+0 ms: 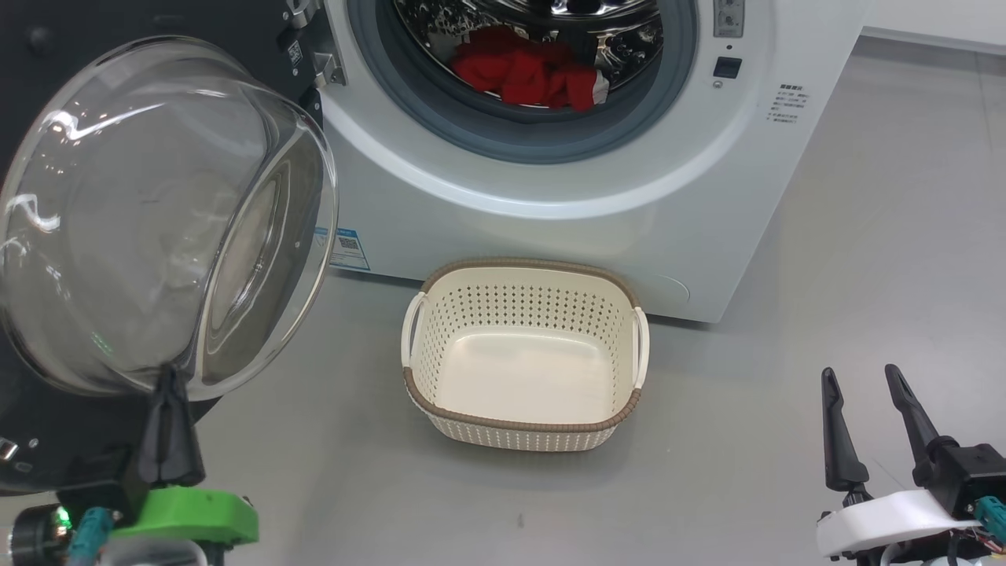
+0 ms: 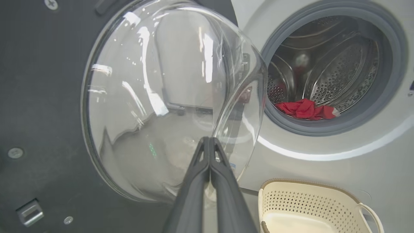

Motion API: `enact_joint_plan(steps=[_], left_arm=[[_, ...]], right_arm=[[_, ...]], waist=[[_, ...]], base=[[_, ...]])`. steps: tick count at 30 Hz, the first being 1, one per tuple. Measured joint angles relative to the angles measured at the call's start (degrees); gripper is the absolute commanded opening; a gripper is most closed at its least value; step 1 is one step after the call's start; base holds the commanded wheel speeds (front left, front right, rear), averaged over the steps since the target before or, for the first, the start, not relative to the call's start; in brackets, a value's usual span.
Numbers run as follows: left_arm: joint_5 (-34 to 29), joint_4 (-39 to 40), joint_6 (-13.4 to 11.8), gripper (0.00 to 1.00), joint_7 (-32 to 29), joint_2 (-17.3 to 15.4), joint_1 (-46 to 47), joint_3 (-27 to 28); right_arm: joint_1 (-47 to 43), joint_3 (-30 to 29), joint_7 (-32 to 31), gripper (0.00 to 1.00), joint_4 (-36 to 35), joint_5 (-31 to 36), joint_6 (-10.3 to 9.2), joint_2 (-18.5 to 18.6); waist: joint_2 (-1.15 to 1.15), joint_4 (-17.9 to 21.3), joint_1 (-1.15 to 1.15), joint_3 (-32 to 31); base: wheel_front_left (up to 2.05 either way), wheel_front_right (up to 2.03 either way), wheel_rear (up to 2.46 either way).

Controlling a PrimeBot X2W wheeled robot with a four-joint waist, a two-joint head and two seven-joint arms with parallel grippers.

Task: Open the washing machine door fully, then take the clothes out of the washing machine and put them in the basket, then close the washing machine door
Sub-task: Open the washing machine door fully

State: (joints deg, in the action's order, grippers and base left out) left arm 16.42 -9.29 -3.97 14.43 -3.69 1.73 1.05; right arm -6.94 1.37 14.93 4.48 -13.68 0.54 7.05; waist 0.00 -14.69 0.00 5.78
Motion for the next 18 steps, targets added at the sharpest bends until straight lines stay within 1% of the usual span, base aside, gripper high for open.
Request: enact_joint_plan(steps=[5, 9, 10, 11, 12, 13, 14, 15, 16, 18], left_arm=[[-0.38, 2.41, 1.7, 0.0, 0.0, 0.77, -1.76, -3.98], [-0.42, 3.41, 2.34, 0.0, 0.0, 0.78, -2.81, -6.08], [-0.59, 3.49, 2.52, 0.04, 0.0, 0.79, -3.06, -6.75], [-0.87, 3.54, 2.8, 0.24, 0.0, 0.8, -3.31, -7.27], [-0.88, 3.63, 2.79, 0.4, 0.0, 0.8, -3.55, -7.6], [-0.89, 3.66, 2.79, 0.47, 0.0, 0.8, -3.66, -7.86], [-0.89, 3.66, 2.79, 0.65, 0.0, 0.8, -3.66, -7.86], [-0.89, 3.82, 2.77, 0.88, 0.01, 0.79, -3.85, -8.23], [-0.88, 3.94, 2.77, 1.0, 0.01, 0.8, -3.9, -8.33], [-0.88, 4.02, 2.77, 1.0, 0.0, 0.8, -4.13, -8.45]], right_arm=[[0.09, 0.44, 0.0, 1.0, -0.51, 0.08, 0.07, -0.52], [0.36, 0.93, 0.0, 1.0, -0.79, 0.2, 0.4, -0.93], [0.51, 0.99, 0.0, 1.0, -0.8, 0.23, 0.4, -1.02], [0.59, 1.08, 0.0, 1.0, -0.83, 0.23, 0.41, -1.09], [0.6, 1.18, 0.0, 1.0, -0.88, 0.23, 0.41, -1.18], [0.6, 1.25, 0.0, 1.0, -0.91, 0.24, 0.41, -1.27], [0.6, 1.25, 0.0, 1.0, -0.91, 0.24, 0.41, -1.27], [0.6, 1.57, 0.0, 1.0, -0.94, 0.35, 0.49, -1.46], [0.6, 1.62, 0.0, 1.0, -0.96, 0.47, 0.52, -1.58], [0.6, 1.77, 0.0, 1.0, -0.94, 0.65, 0.56, -1.64]], waist=[[0.0, 0.88, 0.0, -0.37], [0.0, 1.74, 0.0, -0.53], [0.0, 1.96, 0.0, -0.57], [0.0, 2.2, 0.0, -0.62], [0.0, 2.44, 0.0, -0.66], [0.0, 2.7, 0.0, -0.7], [0.0, 2.7, 0.0, -0.7], [0.0, 3.25, 0.0, -0.79], [0.0, 3.54, 0.0, -0.86], [0.0, 4.15, 0.0, -1.03]], base=[[0.0, 0.0, 0.0], [0.0, 0.0, 0.0], [0.0, 0.0, 0.0], [0.0, 0.0, 0.0], [0.0, 0.0, 0.0], [0.0, 0.0, 0.0], [0.0, 0.0, 0.0], [0.0, 0.0, 0.0], [0.0, 0.0, 0.0], [0.0, 0.0, 0.0]])
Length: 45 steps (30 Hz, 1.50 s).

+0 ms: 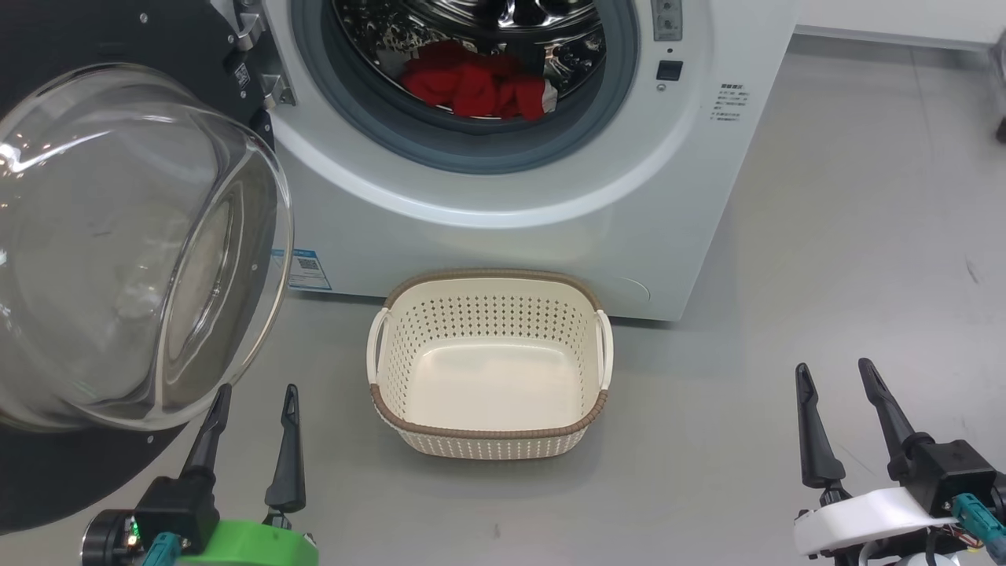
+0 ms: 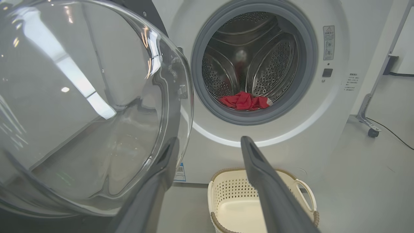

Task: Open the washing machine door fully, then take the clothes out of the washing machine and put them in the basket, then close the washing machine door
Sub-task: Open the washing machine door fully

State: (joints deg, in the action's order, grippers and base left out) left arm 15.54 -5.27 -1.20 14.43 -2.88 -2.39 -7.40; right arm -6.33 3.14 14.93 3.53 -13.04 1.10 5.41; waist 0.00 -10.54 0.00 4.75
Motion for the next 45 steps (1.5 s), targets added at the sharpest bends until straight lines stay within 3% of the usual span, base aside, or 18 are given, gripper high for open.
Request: enact_joint_plan(steps=[24, 45], left_arm=[[-0.21, 0.71, -1.54, 1.0, -0.85, -0.01, -1.73, -1.59], [-0.54, 1.18, -2.04, 1.0, -2.36, -0.01, -2.3, -3.75]], right_arm=[[-0.15, 0.86, 0.0, 1.0, -0.13, 0.1, -0.07, -0.98], [-1.26, -0.03, 0.0, 1.0, -0.62, 0.09, -0.24, -1.59]], waist=[[0.0, 8.34, 0.0, -1.55], [0.0, 9.49, 0.0, -2.0]], base=[[0.0, 0.0, 0.0], [0.0, 0.0, 0.0]])
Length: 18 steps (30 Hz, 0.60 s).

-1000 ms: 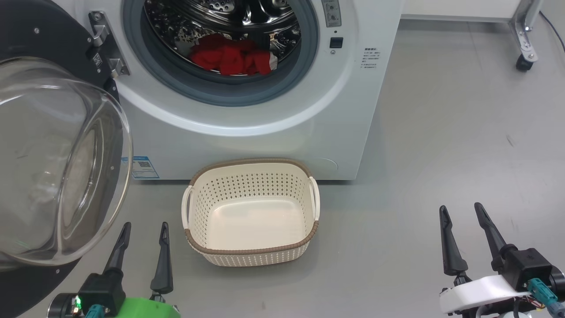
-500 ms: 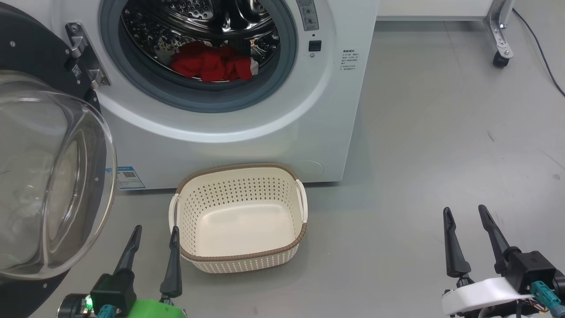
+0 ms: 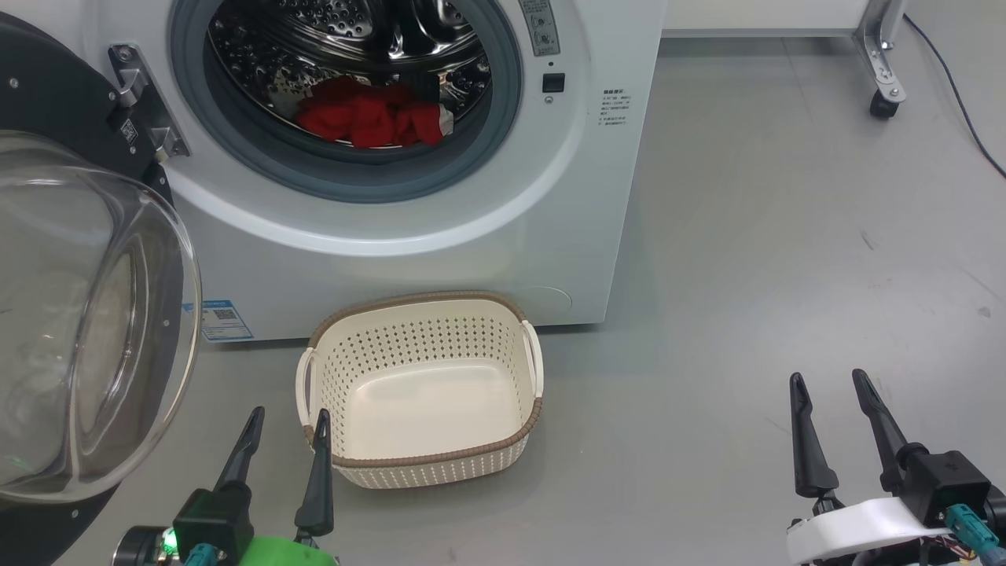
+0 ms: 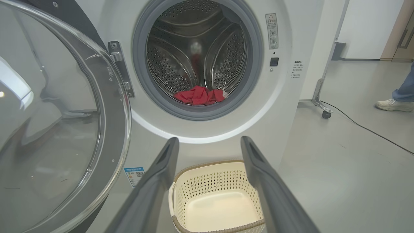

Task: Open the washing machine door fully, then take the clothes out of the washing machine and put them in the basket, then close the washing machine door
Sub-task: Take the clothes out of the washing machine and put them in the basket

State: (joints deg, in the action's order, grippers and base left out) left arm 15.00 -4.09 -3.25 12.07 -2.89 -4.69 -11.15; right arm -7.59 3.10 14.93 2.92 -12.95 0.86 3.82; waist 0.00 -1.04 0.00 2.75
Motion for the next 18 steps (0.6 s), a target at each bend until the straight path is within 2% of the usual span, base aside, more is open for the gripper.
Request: enact_joint_plan(steps=[18], left_arm=[[-0.21, 1.01, -0.57, 1.0, -0.77, 0.0, -0.01, -0.52]], right_arm=[[-0.03, -0.32, 0.0, 1.0, -0.42, 0.0, 0.0, -0.18]], waist=[[0.0, 0.4, 0.0, -0.09]], base=[[0.05, -0.05, 0.0]])
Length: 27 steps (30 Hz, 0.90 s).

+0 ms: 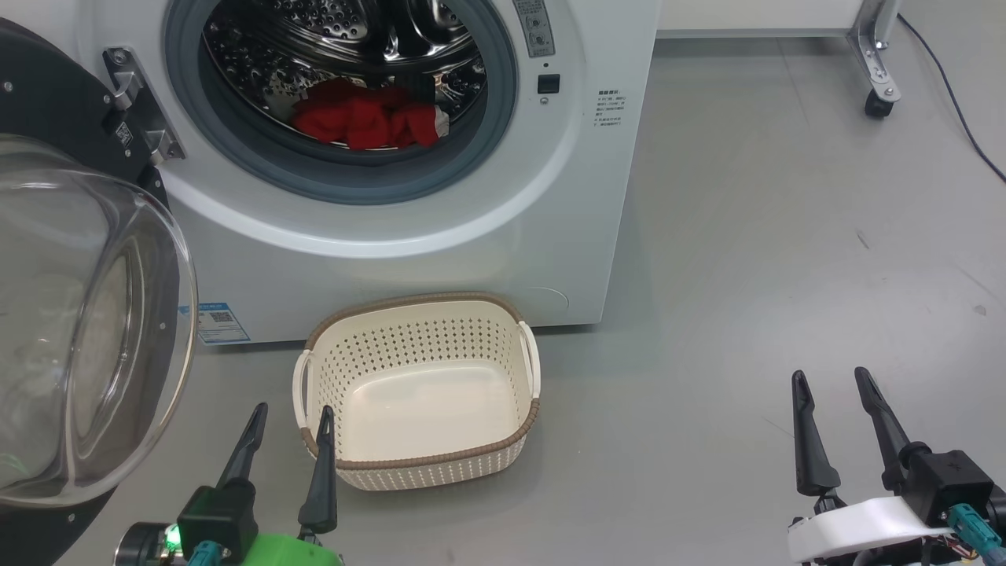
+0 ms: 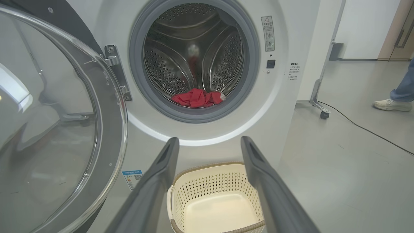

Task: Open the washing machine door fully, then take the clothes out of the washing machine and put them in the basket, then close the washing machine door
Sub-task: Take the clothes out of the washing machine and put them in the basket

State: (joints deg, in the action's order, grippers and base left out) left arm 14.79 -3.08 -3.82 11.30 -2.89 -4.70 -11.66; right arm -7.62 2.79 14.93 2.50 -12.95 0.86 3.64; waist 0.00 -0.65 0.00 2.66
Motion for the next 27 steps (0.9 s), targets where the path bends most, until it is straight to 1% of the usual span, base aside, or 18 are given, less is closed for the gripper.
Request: enact_joint_plan(steps=[13, 27], left_arm=[[-0.26, 0.67, -0.49, 1.0, -0.16, 0.0, 0.0, -0.05], [-0.27, 1.24, -0.51, 1.0, -0.6, 0.01, 0.01, -1.0]], right_arm=[[-0.05, -0.3, 0.0, 1.0, -0.02, 0.0, 0.0, -0.05], [-0.05, -0.37, 0.0, 1.0, 0.01, 0.01, 0.02, -0.08]], waist=[[0.0, 0.09, 0.0, 0.2], [0.0, 0.26, 0.0, -0.06]], base=[[0.48, -0.48, 0.0], [0.93, -0.93, 0.0]])
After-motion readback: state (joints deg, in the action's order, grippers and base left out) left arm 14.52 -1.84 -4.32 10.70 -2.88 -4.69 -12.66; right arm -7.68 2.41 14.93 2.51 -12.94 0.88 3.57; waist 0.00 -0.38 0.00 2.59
